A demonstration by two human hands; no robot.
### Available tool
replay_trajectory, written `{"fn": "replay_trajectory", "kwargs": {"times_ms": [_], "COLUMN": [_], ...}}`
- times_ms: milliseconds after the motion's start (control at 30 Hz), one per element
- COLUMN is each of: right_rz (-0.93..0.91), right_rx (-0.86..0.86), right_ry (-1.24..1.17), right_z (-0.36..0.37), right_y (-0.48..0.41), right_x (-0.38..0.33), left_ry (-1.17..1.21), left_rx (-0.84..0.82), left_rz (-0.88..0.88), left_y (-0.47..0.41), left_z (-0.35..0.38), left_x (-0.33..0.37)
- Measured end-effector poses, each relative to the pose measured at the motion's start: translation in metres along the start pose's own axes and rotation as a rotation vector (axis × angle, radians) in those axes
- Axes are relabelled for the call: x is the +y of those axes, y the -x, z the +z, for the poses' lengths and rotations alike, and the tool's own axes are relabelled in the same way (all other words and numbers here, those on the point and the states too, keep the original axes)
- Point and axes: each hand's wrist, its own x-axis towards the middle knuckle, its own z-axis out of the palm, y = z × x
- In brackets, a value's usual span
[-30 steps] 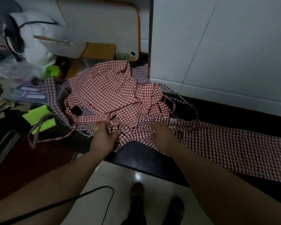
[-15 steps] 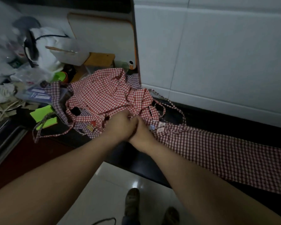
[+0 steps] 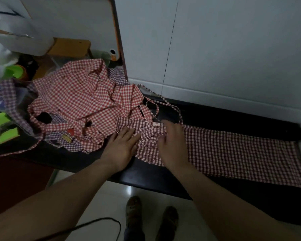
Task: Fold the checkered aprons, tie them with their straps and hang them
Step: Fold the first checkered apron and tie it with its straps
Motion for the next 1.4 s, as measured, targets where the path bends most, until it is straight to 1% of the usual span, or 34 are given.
{"fn": "replay_trajectory", "kwargs": {"times_ms": [33, 67, 100, 133, 167, 200, 233, 267, 300, 333, 367, 400, 433, 467, 500, 567, 600, 633, 700, 767, 800, 833, 867, 933, 967, 1033, 1100, 1167, 1200, 1233, 1300, 1333, 1400], "right_rz": [-0.166, -0.25, -0.253, -0.219, -0.192, -0.18, -0.18, -0.183, -0.18, -0.175, -0.177, -0.171, -0.163, -0.14, -0.121, -0.055, 0.035, 0.175, 0.45, 0.546, 0.559, 0.574, 0.603, 0.742, 0.807, 0.855, 0.881, 0.895, 0.894, 0.896, 0.878, 0.857, 0.748], "right_rx": [-0.068, -0.165, -0.257, -0.318, -0.348, -0.352, -0.355, -0.373, -0.401, -0.429, -0.45, -0.472, -0.481, -0.454, -0.377, -0.139, -0.059, -0.047, -0.153, -0.319, -0.385, -0.414, -0.411, -0.364, -0.339, -0.355, -0.387, -0.387, -0.383, -0.377, -0.354, -0.349, -0.352], "right_ry": [0.12, 0.231, 0.321, 0.379, 0.412, 0.421, 0.415, 0.408, 0.404, 0.401, 0.382, 0.346, 0.292, 0.225, 0.173, 0.094, -0.006, -0.198, -0.644, -0.906, -0.999, -1.06, -1.063, -0.967, -0.896, -0.821, -0.873, -0.918, -0.918, -0.904, -0.809, -0.731, -0.524], "right_z": [0.009, 0.022, 0.033, 0.043, 0.047, 0.051, 0.053, 0.053, 0.053, 0.053, 0.053, 0.05, 0.047, 0.042, 0.034, 0.016, 0.003, -0.012, -0.039, -0.067, -0.075, -0.082, -0.088, -0.093, -0.095, -0.097, -0.1, -0.101, -0.099, -0.097, -0.095, -0.092, -0.085], "right_y": [0.002, 0.003, 0.005, 0.008, 0.011, 0.013, 0.016, 0.016, 0.015, 0.012, 0.009, 0.008, 0.006, 0.004, 0.004, 0.007, 0.009, 0.012, 0.018, 0.02, 0.019, 0.015, 0.011, 0.002, -0.001, -0.005, -0.004, -0.003, -0.004, -0.004, -0.004, -0.004, -0.005], "right_x": [0.002, 0.007, 0.013, 0.02, 0.025, 0.029, 0.03, 0.031, 0.032, 0.033, 0.034, 0.033, 0.032, 0.029, 0.028, 0.023, 0.02, 0.019, 0.015, 0.021, 0.027, 0.032, 0.045, 0.059, 0.066, 0.083, 0.089, 0.092, 0.095, 0.098, 0.102, 0.105, 0.112], "left_ry": [-0.019, -0.036, -0.042, -0.03, 0.024, 0.15, 0.353, 0.57, 0.765, 0.906, 0.985, 1.006, 0.994, 0.964, 0.931, 0.851, 0.788, 0.713, 0.588, 0.509, 0.484, 0.472, 0.472, 0.458, 0.415, 0.331, 0.336, 0.358, 0.329, 0.277, 0.161, 0.114, 0.053], "left_rx": [0.039, 0.094, 0.171, 0.274, 0.372, 0.411, 0.364, 0.265, 0.179, 0.138, 0.141, 0.169, 0.209, 0.25, 0.292, 0.397, 0.451, 0.493, 0.5, 0.468, 0.435, 0.391, 0.316, 0.174, 0.171, 0.273, 0.399, 0.447, 0.42, 0.358, 0.189, 0.118, 0.03], "left_rz": [0.033, 0.048, 0.03, -0.032, -0.151, -0.289, -0.431, -0.558, -0.629, -0.634, -0.612, -0.585, -0.552, -0.514, -0.467, -0.373, -0.328, -0.291, -0.256, -0.224, -0.195, -0.151, -0.108, -0.035, -0.014, -0.008, -0.052, -0.109, -0.103, -0.077, -0.027, -0.03, -0.057], "left_y": [0.001, 0.004, 0.008, 0.013, 0.018, 0.02, 0.019, 0.016, 0.01, 0.002, -0.003, -0.008, -0.011, -0.013, -0.013, -0.013, -0.012, -0.013, -0.016, -0.023, -0.028, -0.033, -0.037, -0.04, -0.038, -0.029, -0.023, -0.022, -0.023, -0.026, -0.028, -0.029, -0.028], "left_z": [0.001, -0.002, -0.002, -0.005, -0.005, -0.009, -0.013, -0.015, -0.014, -0.013, -0.012, -0.012, -0.014, -0.018, -0.024, -0.038, -0.046, -0.051, -0.06, -0.063, -0.062, -0.058, -0.05, -0.034, -0.024, -0.01, -0.001, 0.004, 0.006, 0.011, 0.02, 0.025, 0.032], "left_x": [-0.003, -0.006, -0.01, -0.01, -0.007, -0.005, 0.0, 0.005, 0.005, 0.005, 0.005, 0.008, 0.012, 0.018, 0.028, 0.051, 0.063, 0.078, 0.109, 0.149, 0.165, 0.179, 0.195, 0.208, 0.209, 0.207, 0.194, 0.18, 0.174, 0.17, 0.164, 0.161, 0.157]}}
